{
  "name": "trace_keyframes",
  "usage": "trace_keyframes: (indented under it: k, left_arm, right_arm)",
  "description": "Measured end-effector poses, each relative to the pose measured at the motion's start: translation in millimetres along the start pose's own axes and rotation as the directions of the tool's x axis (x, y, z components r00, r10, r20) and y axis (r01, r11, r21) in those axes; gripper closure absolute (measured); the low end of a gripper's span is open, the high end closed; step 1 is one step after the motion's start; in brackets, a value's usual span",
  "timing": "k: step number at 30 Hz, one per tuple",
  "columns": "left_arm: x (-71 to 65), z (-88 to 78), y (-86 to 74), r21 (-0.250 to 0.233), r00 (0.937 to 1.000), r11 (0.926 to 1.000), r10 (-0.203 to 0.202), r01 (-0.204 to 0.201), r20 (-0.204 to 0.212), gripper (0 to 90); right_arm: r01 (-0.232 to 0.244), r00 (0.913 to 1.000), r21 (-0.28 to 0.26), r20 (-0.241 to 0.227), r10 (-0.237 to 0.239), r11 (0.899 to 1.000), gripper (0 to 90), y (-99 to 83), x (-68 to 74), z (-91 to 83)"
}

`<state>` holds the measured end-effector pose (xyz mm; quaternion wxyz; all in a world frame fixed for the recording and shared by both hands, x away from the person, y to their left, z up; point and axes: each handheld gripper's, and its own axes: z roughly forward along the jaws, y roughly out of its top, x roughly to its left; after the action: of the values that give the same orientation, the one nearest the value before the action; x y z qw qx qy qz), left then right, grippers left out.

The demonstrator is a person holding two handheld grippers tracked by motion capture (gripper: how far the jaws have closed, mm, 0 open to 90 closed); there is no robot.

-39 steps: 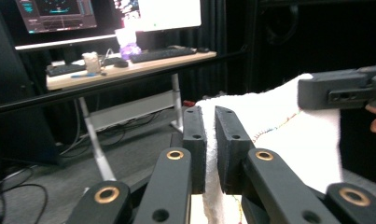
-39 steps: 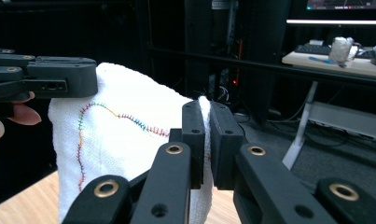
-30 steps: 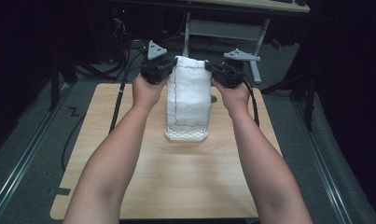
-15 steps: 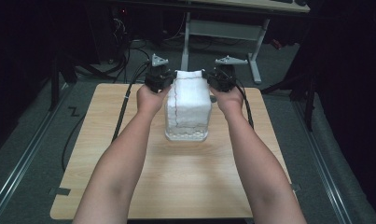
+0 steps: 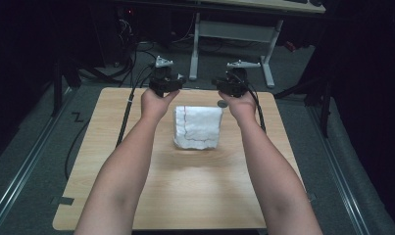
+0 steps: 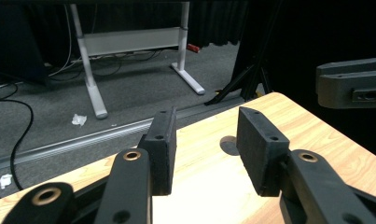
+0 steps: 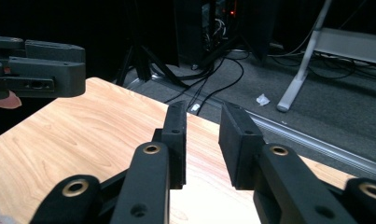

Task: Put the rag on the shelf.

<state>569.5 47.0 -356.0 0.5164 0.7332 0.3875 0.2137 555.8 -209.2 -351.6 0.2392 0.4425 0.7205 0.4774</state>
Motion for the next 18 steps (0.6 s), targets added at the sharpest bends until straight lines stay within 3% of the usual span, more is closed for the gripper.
trace_keyframes:
  k: [4, 9, 18]
  left_arm:
    - [-3.0, -5.9, -0.6, -0.010, 0.9998, 0.9998, 0.017, -0.017, -0.006, 57.0]
    - [-3.0, -14.7, 0.9, -0.002, 0.9995, 0.9999, 0.012, -0.012, -0.030, 56.4]
    - [-8.0, -39.5, -10.3, -0.028, 0.9997, 0.9995, 0.010, -0.011, -0.022, 55.0]
  right_arm:
    - [0.028, 0.9996, 0.005, -0.001, -0.028, 1.000, 70.6, -1.4, 2.1, -3.3]
    - [0.021, 0.9998, 0.003, 0.003, -0.021, 1.000, 66.7, -3.1, 2.1, -8.0]
    - [0.041, 0.9988, -0.021, 0.028, -0.040, 0.999, 58.9, -9.6, 12.3, -25.4]
